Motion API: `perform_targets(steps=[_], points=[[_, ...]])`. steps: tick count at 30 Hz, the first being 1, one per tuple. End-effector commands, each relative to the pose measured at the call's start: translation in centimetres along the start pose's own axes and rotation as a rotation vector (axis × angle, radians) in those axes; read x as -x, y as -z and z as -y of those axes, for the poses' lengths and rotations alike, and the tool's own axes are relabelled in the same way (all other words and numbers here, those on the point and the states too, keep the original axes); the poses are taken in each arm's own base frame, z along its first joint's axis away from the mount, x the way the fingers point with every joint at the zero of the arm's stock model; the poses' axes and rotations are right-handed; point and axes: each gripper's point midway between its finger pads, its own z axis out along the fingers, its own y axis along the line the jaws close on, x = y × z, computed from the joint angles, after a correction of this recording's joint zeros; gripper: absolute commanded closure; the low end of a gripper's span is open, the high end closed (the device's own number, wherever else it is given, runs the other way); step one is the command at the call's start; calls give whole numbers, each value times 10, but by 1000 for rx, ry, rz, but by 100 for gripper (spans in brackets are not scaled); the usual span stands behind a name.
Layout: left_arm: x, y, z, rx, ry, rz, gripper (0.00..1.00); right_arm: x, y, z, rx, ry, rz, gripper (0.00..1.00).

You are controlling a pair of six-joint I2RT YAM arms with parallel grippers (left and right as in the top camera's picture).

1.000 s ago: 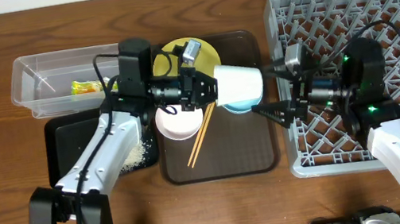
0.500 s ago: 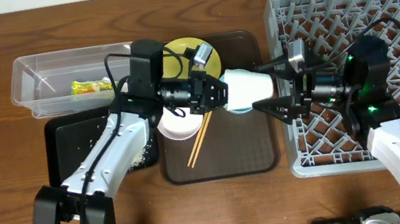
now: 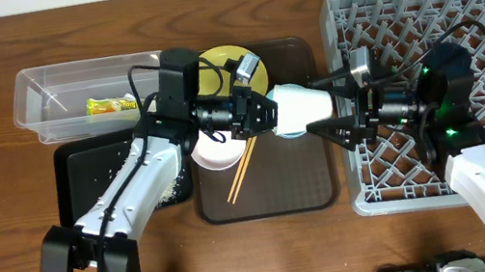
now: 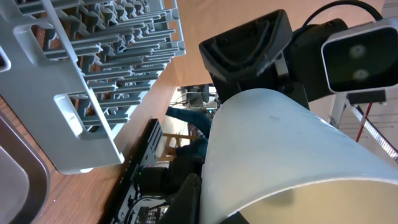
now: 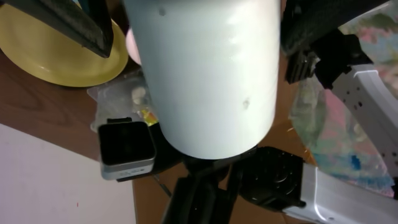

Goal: Sort waste into correct bins and load items into the dishwasher rack
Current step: 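Pass the cream cup from the left gripper to the right gripper, then lower the cup upside down into the dish rack and open the right gripper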

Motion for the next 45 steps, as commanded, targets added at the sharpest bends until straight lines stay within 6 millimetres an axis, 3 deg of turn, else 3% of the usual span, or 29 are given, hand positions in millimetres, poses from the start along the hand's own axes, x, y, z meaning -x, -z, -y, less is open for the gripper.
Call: perform_targets(steps=[1,6,15,18,20,21,24,27,33,39,45], points=[[-2,-2,5,-13,-5,-18,94,3,-9,-8,38,3,-6,18],[-3,-4,5,-14,-3,-25,94,3,-11,-9,42,5,-7,20],[-4,-5,5,-14,-3,-27,94,3,-11,-6,24,5,-6,41],[-4,-5,5,-14,-5,-27,93,2,-11,-6,24,-5,-10,42],[-3,-5,5,-14,-39,-26,83,-1,-11,-6,23,-30,-18,39],[-3,-5,5,-13,-80,-23,71,-5,-11,-6,23,-55,-26,39],[4,-5,-4,33,-171,20,70,-15,-10,-1,-14,-129,-52,41],[20,-1,-26,155,-179,114,68,-24,-8,12,-92,-178,-72,45],[46,41,-88,495,-139,304,66,-34,2,42,-272,-237,-93,51],[54,93,-93,598,-150,403,66,-51,26,68,-461,-337,-143,57],[31,147,-95,851,-152,457,66,-47,68,81,-725,-385,-261,60]])
